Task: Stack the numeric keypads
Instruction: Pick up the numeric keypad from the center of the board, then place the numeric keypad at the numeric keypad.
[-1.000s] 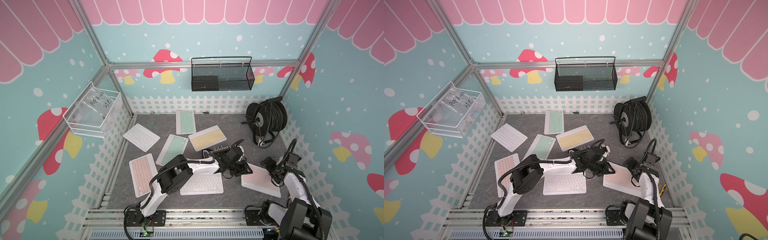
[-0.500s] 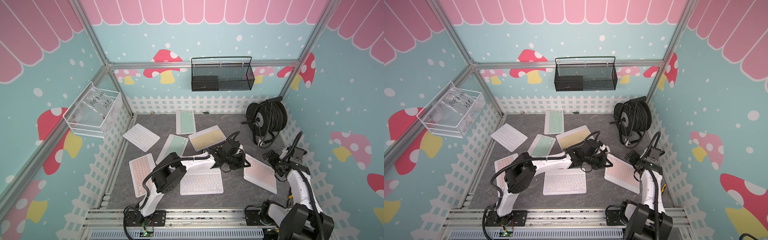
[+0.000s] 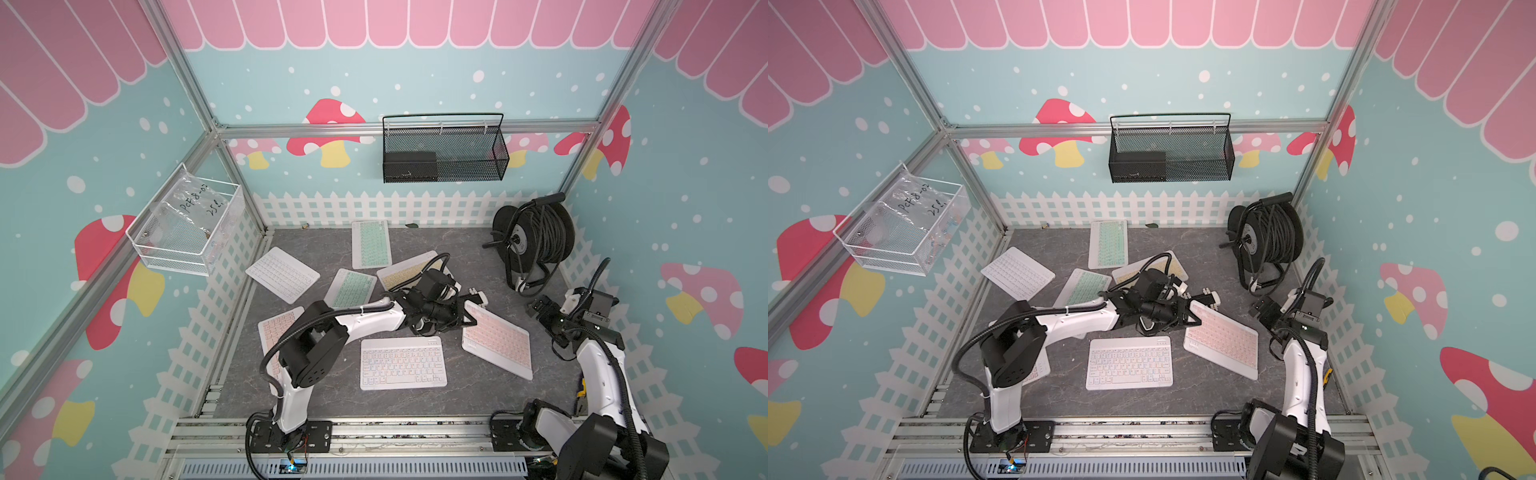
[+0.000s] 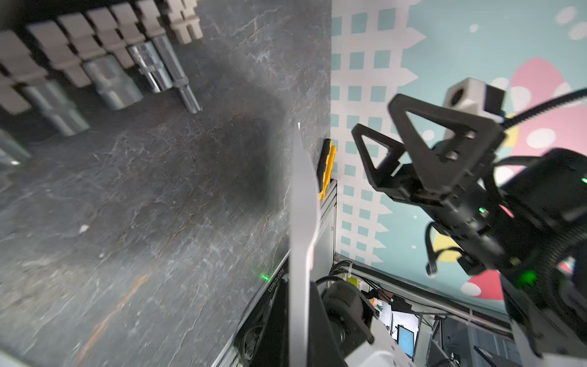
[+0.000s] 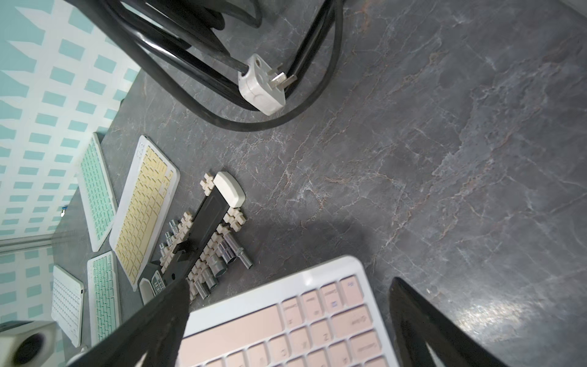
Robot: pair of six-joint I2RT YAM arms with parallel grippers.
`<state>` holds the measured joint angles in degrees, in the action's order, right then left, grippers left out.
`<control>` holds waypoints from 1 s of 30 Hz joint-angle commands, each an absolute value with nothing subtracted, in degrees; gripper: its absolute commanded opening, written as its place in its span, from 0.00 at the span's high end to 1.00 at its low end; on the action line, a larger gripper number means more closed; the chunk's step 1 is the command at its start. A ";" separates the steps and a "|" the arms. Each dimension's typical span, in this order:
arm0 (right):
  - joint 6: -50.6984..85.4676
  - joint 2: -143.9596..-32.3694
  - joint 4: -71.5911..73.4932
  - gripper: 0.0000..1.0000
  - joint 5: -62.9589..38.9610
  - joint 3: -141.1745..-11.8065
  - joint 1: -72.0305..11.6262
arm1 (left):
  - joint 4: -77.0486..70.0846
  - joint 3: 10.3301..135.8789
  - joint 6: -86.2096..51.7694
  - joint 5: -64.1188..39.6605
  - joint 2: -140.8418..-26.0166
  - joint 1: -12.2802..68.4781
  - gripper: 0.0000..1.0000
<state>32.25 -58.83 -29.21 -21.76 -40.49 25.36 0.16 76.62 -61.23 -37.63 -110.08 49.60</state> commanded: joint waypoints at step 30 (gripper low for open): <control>58.85 -50.79 -1.65 0.01 -30.31 -30.72 0.45 | -18.58 47.99 -67.63 -22.65 -77.00 25.38 1.00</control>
